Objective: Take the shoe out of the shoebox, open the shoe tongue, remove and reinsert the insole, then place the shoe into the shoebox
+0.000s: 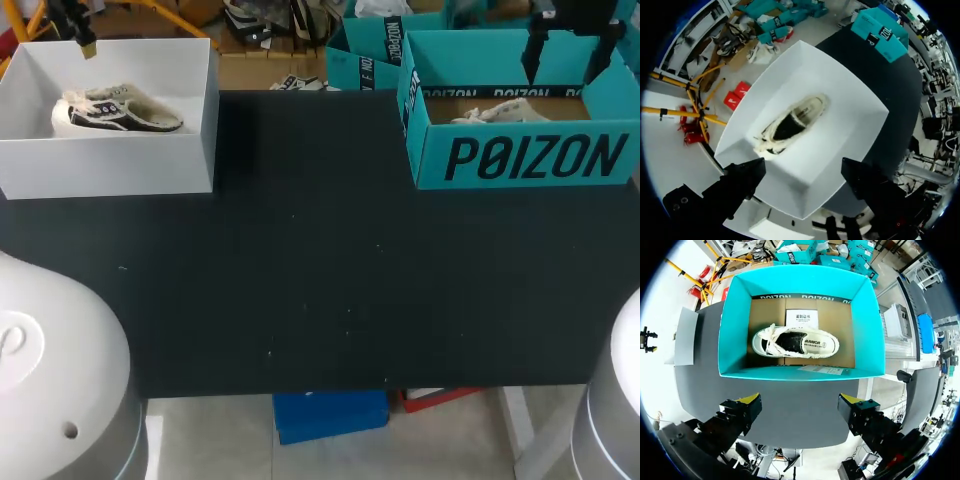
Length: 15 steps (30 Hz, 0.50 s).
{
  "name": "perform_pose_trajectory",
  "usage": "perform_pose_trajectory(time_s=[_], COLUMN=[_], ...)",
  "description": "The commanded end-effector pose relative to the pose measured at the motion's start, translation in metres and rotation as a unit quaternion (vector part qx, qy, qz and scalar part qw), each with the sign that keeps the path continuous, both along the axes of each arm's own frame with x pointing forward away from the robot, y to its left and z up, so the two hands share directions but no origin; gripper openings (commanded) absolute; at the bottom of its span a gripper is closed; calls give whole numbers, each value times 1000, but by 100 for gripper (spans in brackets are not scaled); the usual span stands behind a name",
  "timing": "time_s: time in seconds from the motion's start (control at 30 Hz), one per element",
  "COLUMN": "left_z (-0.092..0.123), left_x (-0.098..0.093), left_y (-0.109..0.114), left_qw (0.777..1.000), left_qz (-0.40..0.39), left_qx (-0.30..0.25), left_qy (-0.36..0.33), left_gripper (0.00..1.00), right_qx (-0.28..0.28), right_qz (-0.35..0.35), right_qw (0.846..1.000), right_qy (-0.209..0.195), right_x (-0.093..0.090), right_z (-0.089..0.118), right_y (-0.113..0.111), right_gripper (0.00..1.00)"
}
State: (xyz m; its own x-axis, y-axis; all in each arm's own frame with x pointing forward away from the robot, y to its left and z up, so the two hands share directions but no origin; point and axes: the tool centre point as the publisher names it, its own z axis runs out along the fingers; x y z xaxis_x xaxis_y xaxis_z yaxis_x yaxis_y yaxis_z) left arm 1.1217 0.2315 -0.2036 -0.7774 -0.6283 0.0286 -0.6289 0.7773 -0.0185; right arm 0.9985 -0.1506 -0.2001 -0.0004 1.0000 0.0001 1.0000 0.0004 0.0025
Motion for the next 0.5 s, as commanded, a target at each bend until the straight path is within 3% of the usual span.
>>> perform_pose_trajectory(time_s=[0.03,0.27,0.5], left_z=[3,1,-14], left_x=[8,5,1], left_y=[0,1,8], left_qw=[985,985,979], left_qz=[-158,-163,-203], left_qx=[46,52,11], left_qy=[45,32,6], left_gripper=[100,100,100], right_qx=[0,0,0], right_qz=[0,0,0], right_qw=[1000,1000,1000], right_qy=[1,1,1], right_x=[1,1,1], right_z=[0,0,0], right_y=[0,0,0], right_gripper=[100,100,100])
